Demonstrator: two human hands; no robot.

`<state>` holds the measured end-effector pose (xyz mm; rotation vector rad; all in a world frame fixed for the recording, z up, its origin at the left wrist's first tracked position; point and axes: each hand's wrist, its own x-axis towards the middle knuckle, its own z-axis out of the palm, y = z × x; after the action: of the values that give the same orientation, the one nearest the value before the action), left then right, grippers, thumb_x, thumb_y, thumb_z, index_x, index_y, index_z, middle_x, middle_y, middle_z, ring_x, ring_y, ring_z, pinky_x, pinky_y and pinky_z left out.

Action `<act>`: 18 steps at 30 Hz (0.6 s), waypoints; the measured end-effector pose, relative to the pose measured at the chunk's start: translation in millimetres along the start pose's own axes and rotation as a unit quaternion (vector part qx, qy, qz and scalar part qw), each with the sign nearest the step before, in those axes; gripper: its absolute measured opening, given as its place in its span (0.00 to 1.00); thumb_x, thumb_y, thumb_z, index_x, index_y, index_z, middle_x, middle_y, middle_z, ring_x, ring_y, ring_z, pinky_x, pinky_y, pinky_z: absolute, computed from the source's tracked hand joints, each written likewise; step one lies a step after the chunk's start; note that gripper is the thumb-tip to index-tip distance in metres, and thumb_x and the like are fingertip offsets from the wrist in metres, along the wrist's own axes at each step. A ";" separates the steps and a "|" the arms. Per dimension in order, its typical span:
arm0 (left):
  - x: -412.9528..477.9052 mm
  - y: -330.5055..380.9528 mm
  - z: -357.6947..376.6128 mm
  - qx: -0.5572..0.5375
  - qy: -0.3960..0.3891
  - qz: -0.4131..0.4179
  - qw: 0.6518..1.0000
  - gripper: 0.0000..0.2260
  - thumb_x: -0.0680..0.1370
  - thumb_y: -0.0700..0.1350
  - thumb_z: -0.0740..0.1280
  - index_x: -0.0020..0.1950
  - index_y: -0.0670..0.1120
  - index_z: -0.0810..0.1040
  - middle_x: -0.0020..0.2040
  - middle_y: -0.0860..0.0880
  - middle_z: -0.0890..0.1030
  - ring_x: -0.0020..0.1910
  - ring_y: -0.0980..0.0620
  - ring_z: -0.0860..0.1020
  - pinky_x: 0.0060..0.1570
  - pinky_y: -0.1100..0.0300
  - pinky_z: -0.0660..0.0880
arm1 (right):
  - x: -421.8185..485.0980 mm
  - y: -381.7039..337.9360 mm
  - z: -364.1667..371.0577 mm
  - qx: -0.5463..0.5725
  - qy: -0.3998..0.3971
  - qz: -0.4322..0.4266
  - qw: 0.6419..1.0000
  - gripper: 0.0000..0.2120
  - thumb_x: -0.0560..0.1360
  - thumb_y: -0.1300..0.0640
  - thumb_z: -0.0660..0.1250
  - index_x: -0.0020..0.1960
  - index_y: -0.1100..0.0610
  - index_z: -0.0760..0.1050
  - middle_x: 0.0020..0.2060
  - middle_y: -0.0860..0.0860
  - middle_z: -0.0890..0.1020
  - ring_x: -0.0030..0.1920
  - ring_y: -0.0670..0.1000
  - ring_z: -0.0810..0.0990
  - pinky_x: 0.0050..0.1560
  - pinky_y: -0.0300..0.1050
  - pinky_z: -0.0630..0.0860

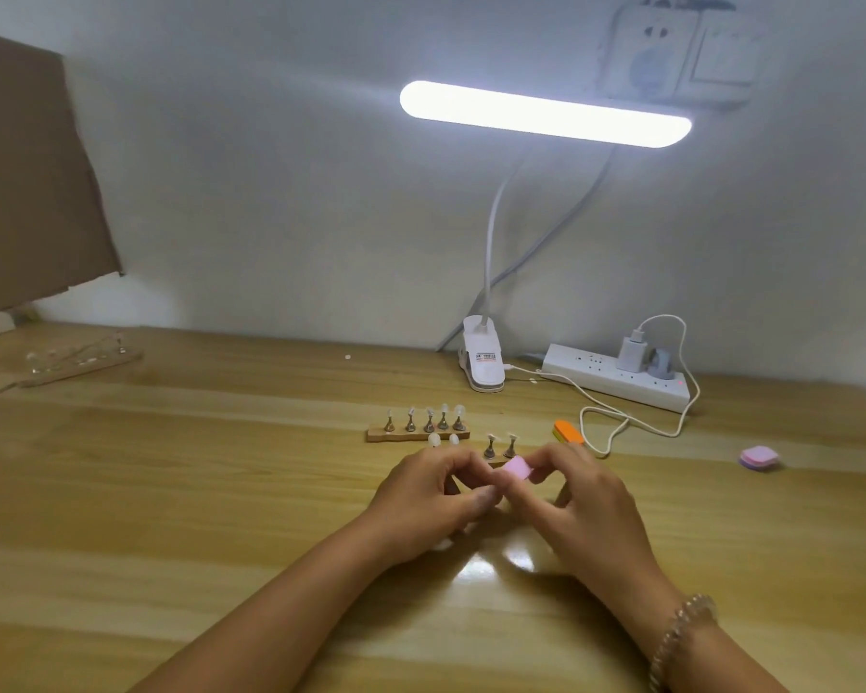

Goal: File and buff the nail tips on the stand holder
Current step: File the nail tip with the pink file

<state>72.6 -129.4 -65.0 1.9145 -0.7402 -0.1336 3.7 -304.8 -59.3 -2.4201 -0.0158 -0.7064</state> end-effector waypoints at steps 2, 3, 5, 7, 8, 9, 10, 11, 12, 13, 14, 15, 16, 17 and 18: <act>-0.2 -1.8 0.0 -0.001 0.002 0.002 1.000 0.04 0.76 0.47 0.73 0.44 0.55 0.82 0.42 0.54 0.84 0.32 0.56 0.80 0.32 0.50 0.79 | 0.2 1.0 -0.9 -0.011 0.006 0.012 1.000 0.24 0.66 0.26 0.59 0.43 0.45 0.76 0.42 0.41 0.77 0.38 0.41 0.74 0.40 0.45 0.74; -0.4 -1.8 -0.4 0.003 0.001 0.005 1.000 0.04 0.76 0.46 0.73 0.43 0.56 0.82 0.41 0.56 0.83 0.32 0.57 0.79 0.32 0.52 0.79 | -1.7 0.6 0.0 -0.018 0.004 -0.006 1.000 0.23 0.67 0.26 0.60 0.43 0.45 0.75 0.41 0.41 0.76 0.36 0.42 0.73 0.37 0.44 0.73; -0.4 -1.0 -0.9 0.010 -0.004 0.009 1.000 0.06 0.75 0.45 0.72 0.42 0.57 0.81 0.39 0.60 0.82 0.32 0.58 0.78 0.34 0.52 0.79 | -4.5 -2.1 0.9 -0.025 -0.007 -0.036 0.999 0.23 0.66 0.26 0.62 0.43 0.45 0.74 0.40 0.40 0.75 0.34 0.42 0.73 0.33 0.40 0.70; 0.0 -1.0 -0.5 0.008 0.001 0.003 1.000 0.05 0.76 0.45 0.73 0.43 0.55 0.82 0.40 0.58 0.82 0.32 0.57 0.78 0.34 0.50 0.80 | -1.4 -0.1 0.2 -0.022 0.004 -0.009 1.000 0.25 0.65 0.24 0.61 0.41 0.46 0.74 0.39 0.42 0.76 0.36 0.43 0.74 0.35 0.42 0.71; 0.2 -1.2 0.0 0.005 0.004 -0.001 1.000 0.03 0.76 0.45 0.73 0.44 0.53 0.82 0.40 0.57 0.83 0.32 0.57 0.79 0.33 0.49 0.80 | 0.0 1.0 -0.3 -0.024 0.015 0.009 1.000 0.25 0.65 0.25 0.60 0.40 0.47 0.73 0.39 0.42 0.76 0.37 0.44 0.74 0.36 0.44 0.73; 0.2 -1.5 0.3 0.002 0.006 -0.003 1.000 0.02 0.76 0.45 0.73 0.45 0.52 0.82 0.41 0.56 0.83 0.32 0.56 0.79 0.32 0.49 0.80 | 0.4 0.8 -0.3 -0.030 0.022 0.013 0.999 0.24 0.66 0.26 0.61 0.40 0.47 0.73 0.39 0.43 0.75 0.38 0.44 0.75 0.37 0.46 0.74; 0.3 -1.4 0.3 0.003 0.006 -0.002 1.000 0.03 0.76 0.44 0.73 0.45 0.52 0.82 0.41 0.56 0.83 0.31 0.57 0.78 0.32 0.49 0.80 | -0.6 0.2 0.8 -0.035 0.019 0.001 0.999 0.22 0.66 0.27 0.63 0.40 0.47 0.71 0.39 0.42 0.75 0.37 0.44 0.74 0.36 0.46 0.74; 0.5 -1.0 0.2 0.007 0.006 0.002 1.000 0.05 0.76 0.43 0.73 0.44 0.54 0.82 0.40 0.57 0.83 0.31 0.57 0.78 0.32 0.52 0.79 | -2.4 -0.8 2.0 -0.036 0.011 -0.017 0.999 0.22 0.67 0.28 0.64 0.41 0.46 0.70 0.39 0.41 0.74 0.35 0.44 0.73 0.35 0.46 0.73; 0.3 -0.6 -0.1 0.011 0.006 0.007 1.000 0.07 0.75 0.43 0.73 0.43 0.55 0.82 0.40 0.58 0.83 0.30 0.58 0.77 0.30 0.55 0.77 | -3.7 -1.8 2.7 -0.028 0.001 -0.031 0.999 0.22 0.67 0.28 0.64 0.41 0.46 0.69 0.39 0.41 0.73 0.34 0.44 0.73 0.34 0.45 0.73; 0.3 -0.4 -0.5 0.015 0.008 0.011 1.000 0.08 0.75 0.43 0.73 0.42 0.57 0.82 0.40 0.59 0.83 0.29 0.58 0.76 0.28 0.59 0.74 | -3.5 -1.7 2.4 -0.014 -0.005 -0.027 1.000 0.22 0.66 0.29 0.65 0.41 0.47 0.69 0.38 0.41 0.74 0.36 0.44 0.73 0.34 0.46 0.73; -0.2 -0.3 -0.6 0.018 0.011 0.013 1.000 0.08 0.75 0.45 0.74 0.42 0.58 0.81 0.41 0.58 0.83 0.28 0.59 0.76 0.26 0.63 0.71 | -2.0 0.3 1.5 0.006 0.000 -0.008 1.000 0.22 0.66 0.29 0.66 0.40 0.48 0.70 0.38 0.42 0.74 0.39 0.44 0.75 0.36 0.47 0.74; -0.6 -0.1 -0.7 0.020 0.015 0.015 1.000 0.07 0.75 0.46 0.74 0.42 0.59 0.82 0.42 0.58 0.84 0.27 0.60 0.75 0.25 0.66 0.69 | 0.0 3.1 0.5 0.021 0.012 0.015 1.000 0.21 0.66 0.31 0.66 0.39 0.49 0.70 0.38 0.43 0.75 0.43 0.44 0.77 0.37 0.49 0.74; -1.0 -0.1 -0.7 0.020 0.018 0.018 0.999 0.07 0.75 0.47 0.75 0.42 0.59 0.82 0.42 0.58 0.84 0.27 0.60 0.75 0.25 0.67 0.68 | 1.4 4.8 -0.3 0.026 0.022 0.030 0.999 0.21 0.66 0.31 0.66 0.39 0.50 0.70 0.37 0.44 0.76 0.44 0.45 0.77 0.38 0.50 0.74; -1.3 -0.5 -0.6 0.017 0.019 0.021 0.999 0.07 0.75 0.47 0.75 0.42 0.60 0.83 0.42 0.58 0.84 0.27 0.60 0.74 0.26 0.67 0.67 | 1.2 4.7 -0.4 0.021 0.024 0.028 0.999 0.21 0.66 0.32 0.66 0.39 0.50 0.70 0.37 0.44 0.75 0.42 0.44 0.76 0.38 0.49 0.73; -1.3 -0.5 -0.6 0.011 0.019 0.026 0.999 0.08 0.75 0.47 0.74 0.41 0.61 0.83 0.42 0.58 0.84 0.26 0.60 0.73 0.26 0.67 0.67 | 0.0 3.3 0.3 0.014 0.019 0.014 1.000 0.21 0.66 0.32 0.66 0.39 0.49 0.69 0.37 0.43 0.75 0.38 0.44 0.75 0.36 0.48 0.73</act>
<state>72.0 -128.2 -65.5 1.9124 -0.7684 -0.0572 4.4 -307.3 -61.3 -2.3759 0.0228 -0.7359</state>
